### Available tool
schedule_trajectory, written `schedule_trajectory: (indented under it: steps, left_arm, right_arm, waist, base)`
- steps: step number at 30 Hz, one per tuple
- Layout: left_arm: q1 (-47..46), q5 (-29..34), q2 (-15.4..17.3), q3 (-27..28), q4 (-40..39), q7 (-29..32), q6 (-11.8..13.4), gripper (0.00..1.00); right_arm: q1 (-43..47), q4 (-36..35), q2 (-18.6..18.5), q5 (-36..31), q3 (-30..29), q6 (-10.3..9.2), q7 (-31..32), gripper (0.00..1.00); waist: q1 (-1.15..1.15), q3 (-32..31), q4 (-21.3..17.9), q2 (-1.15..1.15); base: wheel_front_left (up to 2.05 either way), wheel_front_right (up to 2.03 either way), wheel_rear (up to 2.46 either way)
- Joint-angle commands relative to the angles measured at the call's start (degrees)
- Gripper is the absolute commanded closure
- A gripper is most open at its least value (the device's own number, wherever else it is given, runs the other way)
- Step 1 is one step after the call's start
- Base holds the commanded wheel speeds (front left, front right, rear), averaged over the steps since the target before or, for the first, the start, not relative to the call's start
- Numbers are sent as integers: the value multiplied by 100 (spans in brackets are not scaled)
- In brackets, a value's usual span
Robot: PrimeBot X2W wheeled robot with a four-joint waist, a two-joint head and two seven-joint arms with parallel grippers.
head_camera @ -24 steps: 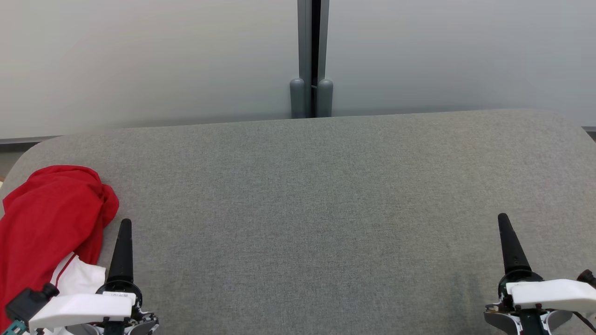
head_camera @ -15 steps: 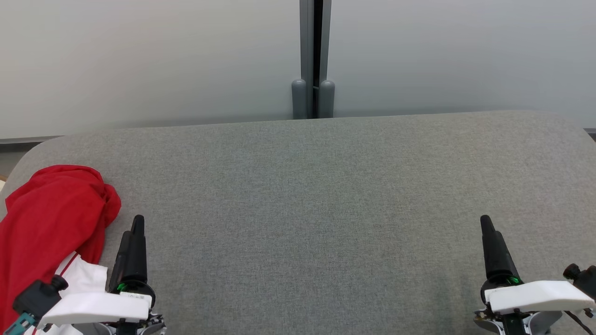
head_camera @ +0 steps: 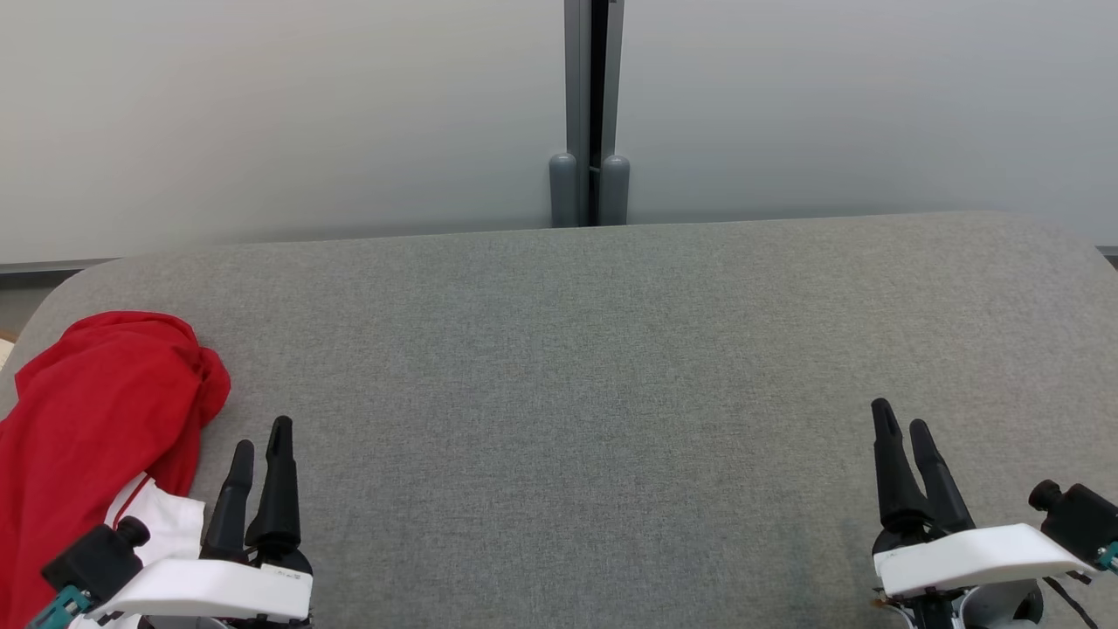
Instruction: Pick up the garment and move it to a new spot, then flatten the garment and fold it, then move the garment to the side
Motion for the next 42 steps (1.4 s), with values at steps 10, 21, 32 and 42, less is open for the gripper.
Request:
schedule_trajectory:
  steps: [10,21,32,42]
  left_arm:
    - [43,738,81,-149,-76,-208,-6,0]
    - [157,1304,42,-29,-107,-387,-7,0]
    - [219,1644,88,-180,-115,-544,-8,0]
    - [269,1898,165,-354,-126,-680,-9,0]
  right_arm:
    - [28,-83,-47,-834,142,1,-234,0]
    - [107,-141,-51,-1402,116,1,-419,0]
    - [154,-136,-55,-1773,289,1,-575,0]
    - [184,-131,-59,-2126,335,2,-714,0]
  waist:
    - [0,-30,38,0]
    - [0,-73,51,0]
    - [0,-106,58,0]
    - [0,-131,62,0]
  base:
    - [0,0,0]
    - [0,0,0]
    - [0,0,0]
    - [0,0,0]
